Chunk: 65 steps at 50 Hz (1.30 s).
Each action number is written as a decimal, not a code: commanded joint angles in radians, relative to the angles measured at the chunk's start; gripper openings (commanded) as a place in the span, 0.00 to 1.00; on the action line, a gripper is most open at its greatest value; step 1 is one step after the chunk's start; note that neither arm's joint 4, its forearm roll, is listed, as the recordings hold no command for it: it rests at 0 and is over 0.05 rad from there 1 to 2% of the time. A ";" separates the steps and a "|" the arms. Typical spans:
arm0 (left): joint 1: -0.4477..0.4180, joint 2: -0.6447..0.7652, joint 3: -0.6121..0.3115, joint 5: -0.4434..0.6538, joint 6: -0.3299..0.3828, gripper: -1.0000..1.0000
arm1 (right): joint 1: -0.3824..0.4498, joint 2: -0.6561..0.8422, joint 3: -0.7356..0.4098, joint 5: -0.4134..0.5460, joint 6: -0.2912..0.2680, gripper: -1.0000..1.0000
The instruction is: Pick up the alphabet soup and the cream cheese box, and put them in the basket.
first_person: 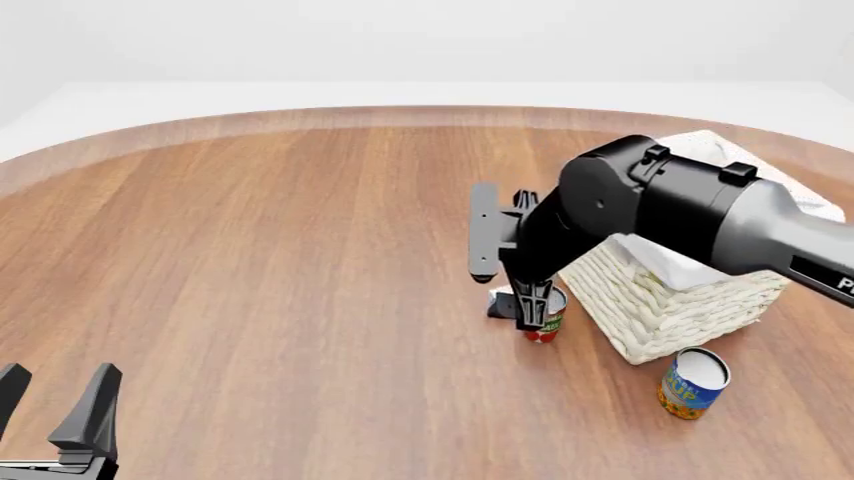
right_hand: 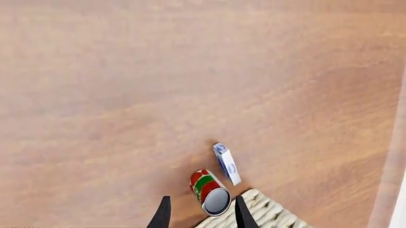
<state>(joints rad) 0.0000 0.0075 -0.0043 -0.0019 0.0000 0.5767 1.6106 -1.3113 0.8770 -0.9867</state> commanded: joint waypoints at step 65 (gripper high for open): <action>0.000 0.000 0.000 0.000 0.000 1.00 | -0.109 0.204 -0.027 -0.075 -0.207 1.00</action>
<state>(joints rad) 0.0000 0.0075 -0.0043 -0.0019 0.0000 0.4877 1.7974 -1.3352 0.8079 -1.1616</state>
